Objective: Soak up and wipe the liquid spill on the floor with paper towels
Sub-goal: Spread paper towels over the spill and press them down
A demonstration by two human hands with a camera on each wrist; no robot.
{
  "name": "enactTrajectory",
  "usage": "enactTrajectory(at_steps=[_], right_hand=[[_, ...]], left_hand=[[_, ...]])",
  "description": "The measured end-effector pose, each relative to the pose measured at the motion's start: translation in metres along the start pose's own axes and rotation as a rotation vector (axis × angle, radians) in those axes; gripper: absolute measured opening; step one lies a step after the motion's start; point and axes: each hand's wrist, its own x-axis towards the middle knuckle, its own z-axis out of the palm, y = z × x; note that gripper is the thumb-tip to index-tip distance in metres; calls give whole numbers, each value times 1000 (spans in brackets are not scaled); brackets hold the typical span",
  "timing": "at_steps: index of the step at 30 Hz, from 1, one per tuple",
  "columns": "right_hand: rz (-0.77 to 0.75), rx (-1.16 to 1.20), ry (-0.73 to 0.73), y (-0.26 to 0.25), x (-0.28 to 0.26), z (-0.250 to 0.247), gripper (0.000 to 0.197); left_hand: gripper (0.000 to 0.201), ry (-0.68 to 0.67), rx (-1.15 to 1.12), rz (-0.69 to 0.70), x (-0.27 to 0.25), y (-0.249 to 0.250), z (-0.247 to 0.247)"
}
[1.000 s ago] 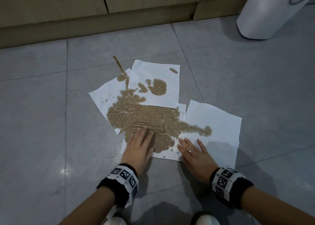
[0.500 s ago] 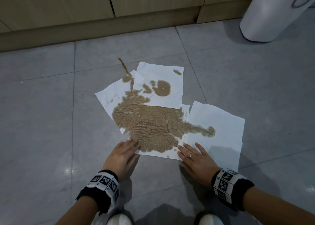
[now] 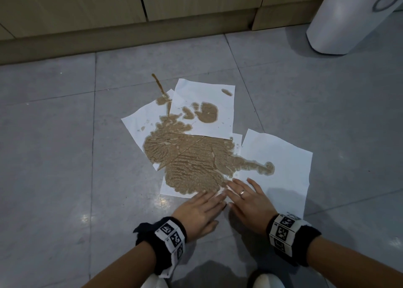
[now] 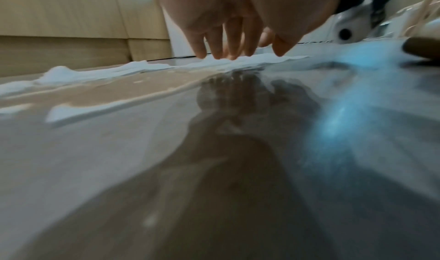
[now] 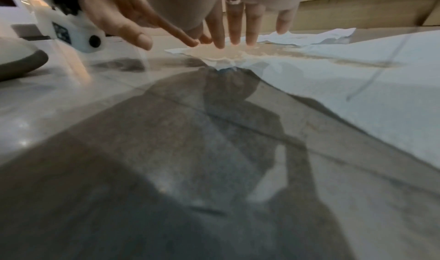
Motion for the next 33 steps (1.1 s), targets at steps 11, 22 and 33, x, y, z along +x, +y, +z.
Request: enactTrajectory(at_steps=[11,22,33], right_hand=[[163,50,-29,23,-12,6,100],[249,119,-27,33,-9,-9,106],[297,134,-75,38,-10,-6,104]], left_hand=[[54,-153,65,-108,32,17,-1],[62,-430,117,-197,84,19,-24],[62,-478,130,-212,86,23,-27]])
